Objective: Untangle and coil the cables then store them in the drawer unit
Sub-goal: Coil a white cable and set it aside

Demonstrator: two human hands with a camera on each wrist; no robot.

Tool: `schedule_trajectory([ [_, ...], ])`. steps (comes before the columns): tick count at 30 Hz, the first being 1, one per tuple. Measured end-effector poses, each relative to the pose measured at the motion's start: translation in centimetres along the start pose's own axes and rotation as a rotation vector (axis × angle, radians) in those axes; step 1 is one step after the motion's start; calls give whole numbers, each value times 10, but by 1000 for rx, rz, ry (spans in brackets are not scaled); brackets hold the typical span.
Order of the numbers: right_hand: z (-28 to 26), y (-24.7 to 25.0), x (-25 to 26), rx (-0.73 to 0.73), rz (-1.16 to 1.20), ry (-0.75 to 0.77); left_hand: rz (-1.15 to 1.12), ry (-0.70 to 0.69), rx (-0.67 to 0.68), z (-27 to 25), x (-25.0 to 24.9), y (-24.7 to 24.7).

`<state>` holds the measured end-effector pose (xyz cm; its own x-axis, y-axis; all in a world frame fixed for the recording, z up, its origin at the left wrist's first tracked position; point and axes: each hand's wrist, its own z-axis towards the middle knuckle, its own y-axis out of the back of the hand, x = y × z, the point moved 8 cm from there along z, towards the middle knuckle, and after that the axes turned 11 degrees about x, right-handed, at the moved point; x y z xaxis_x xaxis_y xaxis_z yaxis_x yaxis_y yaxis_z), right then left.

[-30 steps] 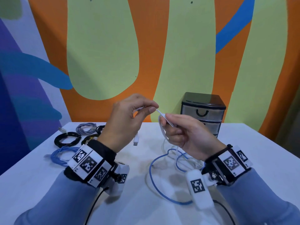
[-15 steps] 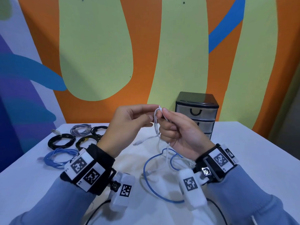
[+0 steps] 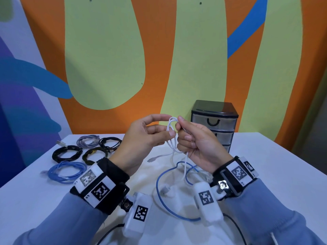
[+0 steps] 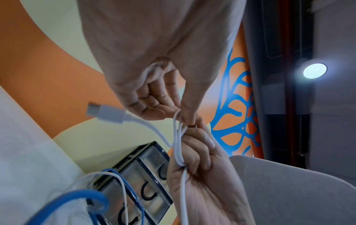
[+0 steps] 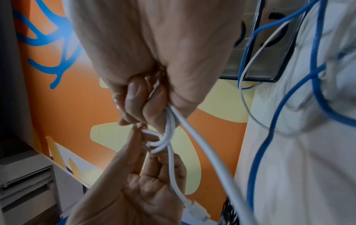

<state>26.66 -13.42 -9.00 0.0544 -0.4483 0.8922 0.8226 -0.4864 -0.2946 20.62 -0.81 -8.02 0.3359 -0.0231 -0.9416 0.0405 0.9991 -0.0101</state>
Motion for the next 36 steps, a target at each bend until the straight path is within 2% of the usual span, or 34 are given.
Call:
schedule_trajectory([
  [5, 1, 6, -2, -45, -106, 26, -124, 20, 46, -1, 1, -7],
  [10, 0, 7, 3, -100, -309, 71, -77, 16, 21, -1, 2, -7],
  [19, -8, -2, 21, -160, -710, 252, 381, -18, -197, -11, -12, 0],
  [25, -8, -5, 27, -159, -824, 290, 762, -67, -296, -16, -30, 7],
  [29, -13, 5, 37, -252, -898, 311, 939, -110, -346, -15, -39, 18],
  [32, -12, 15, 37, -276, -827, 240, 977, -95, -255, -10, -35, 18],
  [34, -9, 19, 28, -265, -608, 166, 989, -93, -223, -8, -32, 18],
  [36, -7, 15, 22, -212, -373, 137, 972, -148, -244, -7, -34, 19],
])
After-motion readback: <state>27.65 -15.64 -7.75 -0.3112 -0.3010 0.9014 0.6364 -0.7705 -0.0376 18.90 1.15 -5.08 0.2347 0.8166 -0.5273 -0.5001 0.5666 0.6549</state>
